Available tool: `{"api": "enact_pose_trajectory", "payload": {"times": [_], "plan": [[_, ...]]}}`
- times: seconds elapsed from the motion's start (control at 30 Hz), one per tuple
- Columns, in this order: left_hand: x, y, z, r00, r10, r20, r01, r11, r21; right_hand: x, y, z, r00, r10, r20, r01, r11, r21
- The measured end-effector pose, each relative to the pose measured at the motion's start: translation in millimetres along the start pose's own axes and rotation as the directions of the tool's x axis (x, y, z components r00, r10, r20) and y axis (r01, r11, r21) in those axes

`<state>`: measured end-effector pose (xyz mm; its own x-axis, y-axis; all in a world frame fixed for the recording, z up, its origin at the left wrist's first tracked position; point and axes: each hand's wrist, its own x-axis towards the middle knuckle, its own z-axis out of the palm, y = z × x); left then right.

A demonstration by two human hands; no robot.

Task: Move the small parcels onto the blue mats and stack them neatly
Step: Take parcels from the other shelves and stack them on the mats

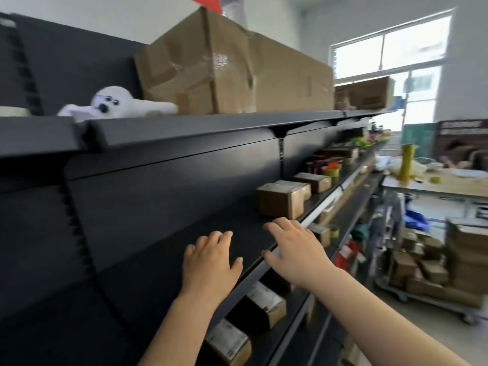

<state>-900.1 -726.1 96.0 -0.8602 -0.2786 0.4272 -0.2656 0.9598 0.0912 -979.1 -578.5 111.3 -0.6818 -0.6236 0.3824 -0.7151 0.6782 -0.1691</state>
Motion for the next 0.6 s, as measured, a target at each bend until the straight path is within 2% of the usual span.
{"api": "enact_pose_trajectory", "payload": {"times": [0.2,0.33,0.6], "plan": [[53,48,38,0.998,0.061,0.025,-0.058,0.992,-0.115,16,71,0,0.994,0.109,-0.006,-0.108,0.990,0.090],[93,81,64,0.999,0.044,0.011,-0.041,0.986,-0.162,34,121,6,0.993,0.109,-0.035,-0.105,0.988,0.114],[158,133,111,0.981,-0.188,-0.053,0.156,0.916,-0.369,87,228,13,0.994,0.104,-0.017,-0.095,0.954,0.283]]}}
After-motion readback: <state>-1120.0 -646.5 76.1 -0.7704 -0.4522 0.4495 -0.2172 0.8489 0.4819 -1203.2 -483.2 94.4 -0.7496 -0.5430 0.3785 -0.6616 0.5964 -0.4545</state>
